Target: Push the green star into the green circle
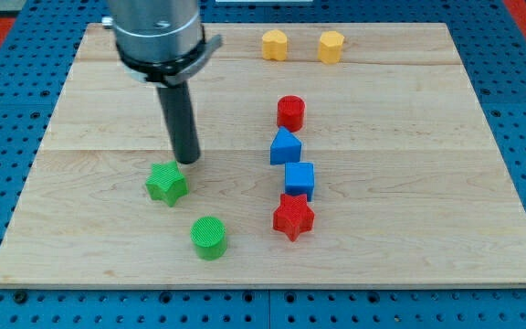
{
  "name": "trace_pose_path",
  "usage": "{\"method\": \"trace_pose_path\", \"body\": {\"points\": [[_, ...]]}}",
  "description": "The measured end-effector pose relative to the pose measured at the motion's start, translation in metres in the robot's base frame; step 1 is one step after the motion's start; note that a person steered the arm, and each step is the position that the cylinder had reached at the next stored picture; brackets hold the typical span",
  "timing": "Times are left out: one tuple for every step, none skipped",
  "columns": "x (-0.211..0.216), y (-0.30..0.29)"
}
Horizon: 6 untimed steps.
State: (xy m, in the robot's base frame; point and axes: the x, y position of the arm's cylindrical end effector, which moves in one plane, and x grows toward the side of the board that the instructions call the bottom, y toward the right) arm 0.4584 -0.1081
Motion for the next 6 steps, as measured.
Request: {"method": "trace_pose_path", "body": {"points": [[0.034, -0.003], [0.060, -0.003], [0.044, -0.020], [0.028, -0.061], [0.062, -0.073], [0.079, -0.029]]}}
